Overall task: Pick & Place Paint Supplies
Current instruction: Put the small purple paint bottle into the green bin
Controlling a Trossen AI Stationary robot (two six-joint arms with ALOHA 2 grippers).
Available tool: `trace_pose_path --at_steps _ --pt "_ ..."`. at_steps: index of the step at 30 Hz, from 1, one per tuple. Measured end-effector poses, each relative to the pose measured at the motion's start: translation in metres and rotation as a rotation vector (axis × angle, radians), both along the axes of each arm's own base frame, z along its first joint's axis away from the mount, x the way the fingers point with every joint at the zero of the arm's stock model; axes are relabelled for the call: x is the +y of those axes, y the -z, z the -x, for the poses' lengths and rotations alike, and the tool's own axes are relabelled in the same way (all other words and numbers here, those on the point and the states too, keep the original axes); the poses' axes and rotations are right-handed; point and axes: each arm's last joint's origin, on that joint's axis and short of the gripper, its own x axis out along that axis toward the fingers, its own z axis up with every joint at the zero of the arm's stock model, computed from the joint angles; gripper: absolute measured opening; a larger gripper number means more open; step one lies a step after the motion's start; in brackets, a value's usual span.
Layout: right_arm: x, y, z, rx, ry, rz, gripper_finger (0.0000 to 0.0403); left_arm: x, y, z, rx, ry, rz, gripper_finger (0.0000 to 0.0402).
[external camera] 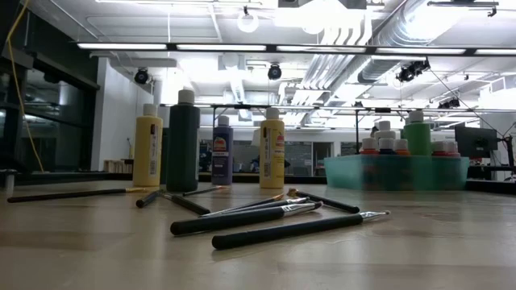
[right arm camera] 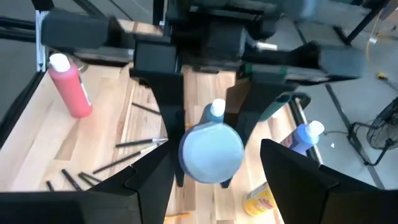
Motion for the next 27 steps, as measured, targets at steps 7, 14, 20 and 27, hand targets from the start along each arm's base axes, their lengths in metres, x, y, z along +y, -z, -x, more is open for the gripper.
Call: trace_pose_path --at_steps 7,14,20,27 --pt "0.0008 0.0026 -0.0063 -0.005 0.009 -0.008 0.0206 0.0 0.0017 0.001 0.02 0.001 -0.002 0.0117" --pt "0.001 0.0023 -0.0062 -0.007 0.008 -0.013 0.0134 0.0001 0.0028 0.0017 0.034 0.0 -0.003 0.0117" --pt "0.0011 0.0026 -0.0061 -0.006 0.012 -0.024 0.0113 0.0004 0.0032 0.0018 0.038 0.002 -0.009 0.0118" --pt "0.0002 0.0021 -0.0024 -0.007 0.068 -0.104 0.0114 0.0004 0.0053 0.0034 0.068 0.03 -0.059 0.0164"
